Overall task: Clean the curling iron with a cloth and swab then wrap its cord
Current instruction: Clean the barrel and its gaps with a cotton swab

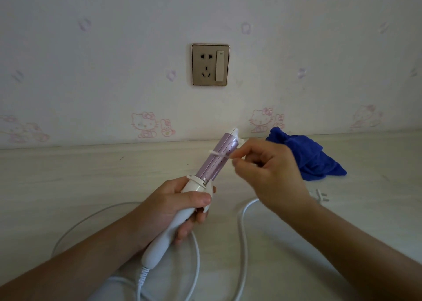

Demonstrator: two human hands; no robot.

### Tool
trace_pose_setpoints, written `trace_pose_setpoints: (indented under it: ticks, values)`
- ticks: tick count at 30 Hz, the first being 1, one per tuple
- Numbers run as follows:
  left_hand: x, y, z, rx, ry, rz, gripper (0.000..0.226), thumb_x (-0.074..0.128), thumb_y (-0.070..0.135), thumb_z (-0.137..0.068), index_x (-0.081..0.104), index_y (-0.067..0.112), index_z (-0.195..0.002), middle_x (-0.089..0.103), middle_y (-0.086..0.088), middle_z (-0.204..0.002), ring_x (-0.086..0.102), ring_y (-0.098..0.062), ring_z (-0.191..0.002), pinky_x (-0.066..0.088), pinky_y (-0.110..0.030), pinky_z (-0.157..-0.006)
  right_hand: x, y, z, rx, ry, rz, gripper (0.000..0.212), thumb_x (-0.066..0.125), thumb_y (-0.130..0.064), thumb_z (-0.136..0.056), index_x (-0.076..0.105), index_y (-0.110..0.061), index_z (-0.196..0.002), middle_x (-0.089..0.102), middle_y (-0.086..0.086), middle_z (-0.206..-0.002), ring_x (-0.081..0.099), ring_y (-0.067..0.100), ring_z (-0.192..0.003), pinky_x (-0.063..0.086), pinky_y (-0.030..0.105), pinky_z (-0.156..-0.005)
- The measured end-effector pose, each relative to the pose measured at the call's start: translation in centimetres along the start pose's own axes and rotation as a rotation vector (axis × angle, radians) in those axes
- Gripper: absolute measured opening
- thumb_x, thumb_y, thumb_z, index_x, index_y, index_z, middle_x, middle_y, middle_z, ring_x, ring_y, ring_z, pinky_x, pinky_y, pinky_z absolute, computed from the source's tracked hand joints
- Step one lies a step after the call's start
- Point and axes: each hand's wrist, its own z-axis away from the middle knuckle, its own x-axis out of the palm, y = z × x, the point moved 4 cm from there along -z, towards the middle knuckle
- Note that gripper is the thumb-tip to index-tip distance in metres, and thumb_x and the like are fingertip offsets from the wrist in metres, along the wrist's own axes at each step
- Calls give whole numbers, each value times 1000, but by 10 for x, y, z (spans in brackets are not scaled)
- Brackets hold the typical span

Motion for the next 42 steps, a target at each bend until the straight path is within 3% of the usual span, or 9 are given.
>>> trace_pose_setpoints:
  ticks: [3,8,13,17,22,28,34,38,42]
  values:
    - [1,0,-1,20,55,-30,22,77,33,-69,68,13,-74,55,-11,-61,41,-16,-29,34,-19,-34,23,-11,16,-73,-142,49,16,70,-8,-87,76,-22,-82,53,2,-51,40,7,-45,39,29,-47]
    - [-1,-4,2,-22,64,92,61,59,39,-78,53,-16,-105,54,-15,-65,42,-18,-33,35,-22,-36,-3,2,-2,23,31,40,25,70,-2,-89,73,-24,-76,53,8,-51,40,9,-44,41,26,-48]
    - [-1,1,3,42,76,96,40,53,38,-87,60,-1,-91,58,-17,-66,44,-20,-35,35,-23,-38,17,-8,11,-32,-118,92,17,70,-10,-88,73,-25,-80,53,-2,-50,41,6,-45,42,21,-49]
    - [-2,3,3,145,134,40,24,60,36,-89,64,12,-89,57,-18,-71,46,-21,-39,38,-22,-40,-5,1,-3,33,32,9,21,71,-3,-89,74,-20,-78,49,0,-47,39,8,-45,41,23,-49]
    - [-1,5,3,154,125,42,36,74,39,-74,68,12,-98,55,-16,-72,48,-20,-41,40,-24,-40,17,-10,12,-43,-124,46,14,70,-12,-90,73,-23,-83,54,-8,-50,44,4,-45,42,19,-48]
    - [-3,3,2,145,164,-13,30,76,42,-69,72,20,-90,53,-7,-57,50,-19,-42,42,-25,-40,-1,-5,1,-9,-5,13,22,71,-7,-91,73,-25,-79,53,-1,-50,42,8,-44,43,23,-49]
    - [-2,3,1,145,100,-13,44,67,41,-77,65,13,-111,76,-23,-95,45,-18,-35,37,-21,-37,3,-5,2,-1,-33,61,21,70,-8,-91,74,-26,-82,54,-5,-50,43,6,-44,44,23,-48]
    - [-2,3,0,132,59,95,33,57,41,-89,63,12,-104,67,-25,-89,42,-18,-36,35,-20,-37,5,-3,4,11,-57,61,19,71,-8,-91,74,-24,-82,55,1,-51,43,6,-44,44,19,-49]
    - [-3,0,0,76,-4,276,57,35,46,-100,65,-1,-112,61,-31,-87,42,-18,-34,35,-21,-35,19,-7,12,-19,-124,75,17,70,-11,-91,73,-25,-83,57,3,-55,45,12,-44,46,29,-48]
